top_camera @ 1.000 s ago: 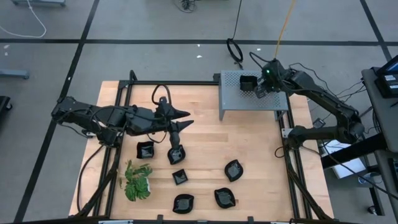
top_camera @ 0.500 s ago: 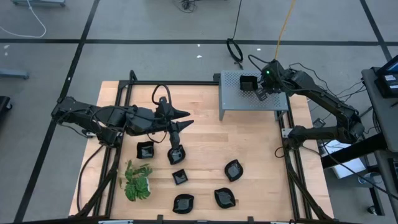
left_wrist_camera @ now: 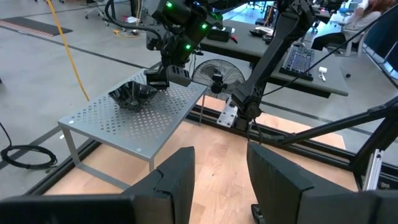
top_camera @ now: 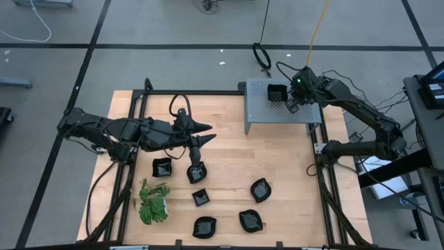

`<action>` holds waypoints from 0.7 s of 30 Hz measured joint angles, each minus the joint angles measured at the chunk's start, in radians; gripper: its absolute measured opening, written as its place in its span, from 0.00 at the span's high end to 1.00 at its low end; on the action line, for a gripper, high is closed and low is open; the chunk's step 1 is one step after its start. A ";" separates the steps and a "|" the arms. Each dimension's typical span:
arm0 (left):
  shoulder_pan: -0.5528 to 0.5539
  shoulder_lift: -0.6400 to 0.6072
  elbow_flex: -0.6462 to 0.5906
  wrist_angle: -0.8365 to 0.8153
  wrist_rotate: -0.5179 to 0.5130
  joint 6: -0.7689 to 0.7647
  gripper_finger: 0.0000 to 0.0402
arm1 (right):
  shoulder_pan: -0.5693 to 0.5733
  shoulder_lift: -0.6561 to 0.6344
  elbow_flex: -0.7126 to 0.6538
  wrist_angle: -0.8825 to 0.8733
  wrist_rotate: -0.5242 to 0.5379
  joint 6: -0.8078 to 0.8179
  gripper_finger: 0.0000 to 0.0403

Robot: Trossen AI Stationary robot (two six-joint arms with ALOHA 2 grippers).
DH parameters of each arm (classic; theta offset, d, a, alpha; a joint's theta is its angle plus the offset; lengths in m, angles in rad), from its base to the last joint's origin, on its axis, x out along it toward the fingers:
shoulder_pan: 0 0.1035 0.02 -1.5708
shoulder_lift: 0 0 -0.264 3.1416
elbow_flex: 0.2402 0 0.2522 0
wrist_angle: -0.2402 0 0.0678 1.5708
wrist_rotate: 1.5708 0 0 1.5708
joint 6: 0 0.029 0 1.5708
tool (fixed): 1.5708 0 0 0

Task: Pick & Place Mini shaped plates
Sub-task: Stack the black square plate on the black square plates on the shelf

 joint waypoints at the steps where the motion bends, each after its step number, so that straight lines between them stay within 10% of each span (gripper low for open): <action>1: 0.000 0.000 0.000 0.000 0.000 0.000 0.63 | 0.000 0.000 0.000 0.000 0.000 -0.002 0.99; 11: 0.000 0.000 0.000 0.000 0.000 0.000 0.63 | 0.000 0.000 0.000 -0.005 0.001 -0.026 0.97; 21: 0.000 0.000 0.000 0.000 0.001 0.001 0.63 | 0.000 0.000 0.000 -0.029 0.002 -0.057 0.75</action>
